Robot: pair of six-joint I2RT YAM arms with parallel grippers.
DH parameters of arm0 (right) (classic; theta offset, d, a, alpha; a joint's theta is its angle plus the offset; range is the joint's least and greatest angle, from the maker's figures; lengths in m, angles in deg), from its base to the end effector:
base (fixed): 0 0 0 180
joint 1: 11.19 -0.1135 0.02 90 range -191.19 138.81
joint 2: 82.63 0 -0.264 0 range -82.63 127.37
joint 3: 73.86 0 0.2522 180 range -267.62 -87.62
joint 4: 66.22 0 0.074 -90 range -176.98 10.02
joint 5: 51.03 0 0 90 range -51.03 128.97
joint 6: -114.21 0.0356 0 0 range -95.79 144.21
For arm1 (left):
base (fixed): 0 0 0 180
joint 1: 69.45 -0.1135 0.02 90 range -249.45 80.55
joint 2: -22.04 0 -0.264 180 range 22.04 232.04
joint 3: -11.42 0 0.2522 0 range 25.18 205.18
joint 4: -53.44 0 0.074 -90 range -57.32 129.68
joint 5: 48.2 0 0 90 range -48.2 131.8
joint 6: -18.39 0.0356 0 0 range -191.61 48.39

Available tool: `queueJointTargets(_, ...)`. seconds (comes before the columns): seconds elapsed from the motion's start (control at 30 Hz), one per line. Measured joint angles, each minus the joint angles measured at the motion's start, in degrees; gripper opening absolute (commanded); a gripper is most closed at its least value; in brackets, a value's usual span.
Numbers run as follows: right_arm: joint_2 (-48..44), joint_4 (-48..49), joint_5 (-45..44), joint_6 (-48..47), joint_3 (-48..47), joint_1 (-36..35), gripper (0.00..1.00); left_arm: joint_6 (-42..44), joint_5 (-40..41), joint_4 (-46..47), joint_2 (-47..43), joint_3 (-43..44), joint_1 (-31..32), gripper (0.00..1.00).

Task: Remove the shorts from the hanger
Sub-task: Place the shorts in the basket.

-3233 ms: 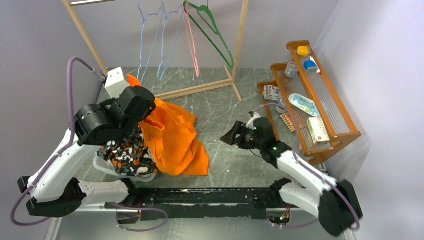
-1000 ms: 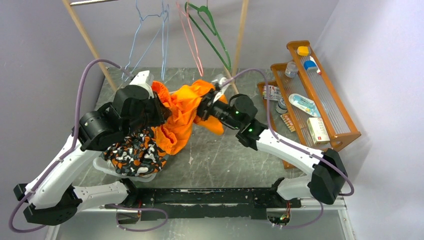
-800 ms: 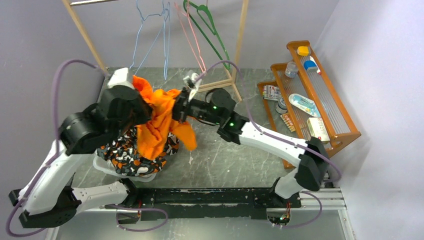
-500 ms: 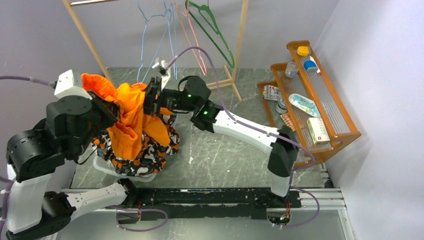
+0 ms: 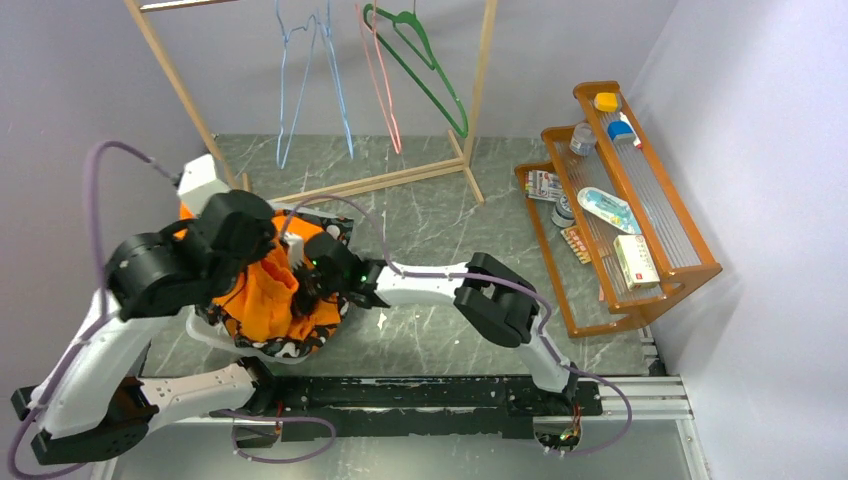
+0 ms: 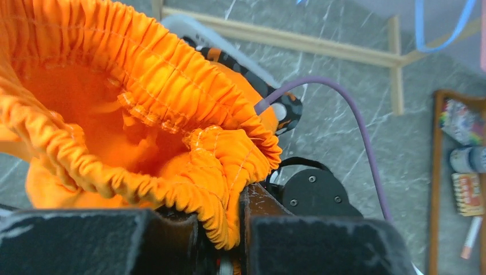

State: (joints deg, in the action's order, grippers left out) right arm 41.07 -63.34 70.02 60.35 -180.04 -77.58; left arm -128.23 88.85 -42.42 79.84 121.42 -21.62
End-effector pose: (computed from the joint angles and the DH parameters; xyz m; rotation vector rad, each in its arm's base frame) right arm 0.1867 0.4729 0.2308 -0.9959 1.9351 1.6518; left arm 0.0898 -0.0603 0.4683 -0.5324 1.9939 -0.1453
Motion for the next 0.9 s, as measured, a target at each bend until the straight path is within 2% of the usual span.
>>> queueJointTargets(0.2, -6.34, -0.87, -10.16, -1.51, 13.75, 0.04, 0.13, -5.11, -1.90, 3.21, 1.18, -14.10, 0.00, 0.07)
queueJointTargets(0.3, -12.70, -0.98, -14.12, -1.20, 19.23, 1.16, 0.30, -8.70, -2.03, 3.85, 1.99, -18.73, -0.42, 0.07)
queueJointTargets(0.37, -15.96, 0.22, -15.08, -0.79, 22.73, 2.16, 0.35, -9.66, -2.45, 5.20, 1.73, -21.66, -1.49, 0.07)
queueJointTargets(0.47, -19.39, 2.64, -14.23, -0.35, 26.97, 3.72, 0.39, -9.79, -3.61, 7.89, 1.01, -24.65, -5.14, 0.07)
queueJointTargets(0.6, -20.74, 1.79, -14.08, -0.28, 26.75, 4.35, 0.43, -7.61, -5.62, 12.83, -0.35, -28.13, -10.36, 0.07)
queueJointTargets(0.67, -22.51, 1.27, -15.28, -0.46, 27.47, 4.35, 0.50, -5.38, -7.87, 16.26, -0.70, -30.27, -13.94, 0.07)
queueJointTargets(0.9, -37.13, 0.59, -21.11, -2.84, 36.98, 4.59, 0.53, 0.63, -17.57, 28.11, 0.83, -39.01, -26.67, 0.07)
